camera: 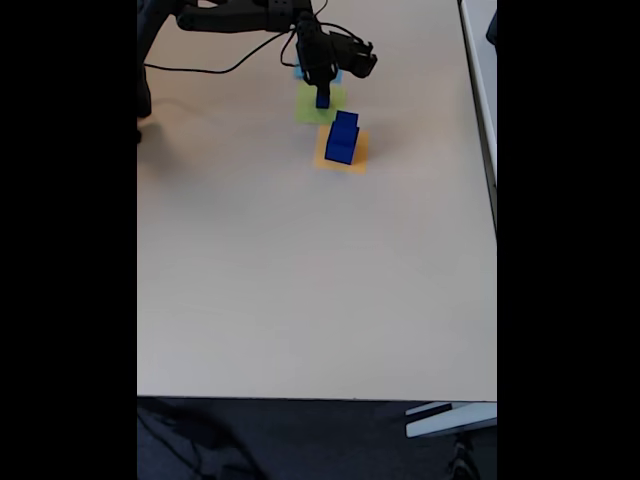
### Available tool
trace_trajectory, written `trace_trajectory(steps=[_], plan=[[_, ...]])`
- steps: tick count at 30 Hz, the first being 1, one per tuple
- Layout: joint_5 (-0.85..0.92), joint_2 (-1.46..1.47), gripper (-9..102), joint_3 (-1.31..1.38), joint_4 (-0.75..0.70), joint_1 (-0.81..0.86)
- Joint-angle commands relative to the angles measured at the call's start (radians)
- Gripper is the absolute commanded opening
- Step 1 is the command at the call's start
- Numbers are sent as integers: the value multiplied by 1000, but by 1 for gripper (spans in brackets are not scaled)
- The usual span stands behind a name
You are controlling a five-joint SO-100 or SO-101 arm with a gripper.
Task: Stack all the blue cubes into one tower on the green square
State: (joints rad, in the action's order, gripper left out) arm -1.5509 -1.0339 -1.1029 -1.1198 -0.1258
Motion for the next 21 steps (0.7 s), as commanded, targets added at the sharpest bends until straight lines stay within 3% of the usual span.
trace_trajectory(steps=[1, 21], plan=[[-8, -103, 1, 5, 17, 8], [-15, -98, 1, -8, 25, 0]])
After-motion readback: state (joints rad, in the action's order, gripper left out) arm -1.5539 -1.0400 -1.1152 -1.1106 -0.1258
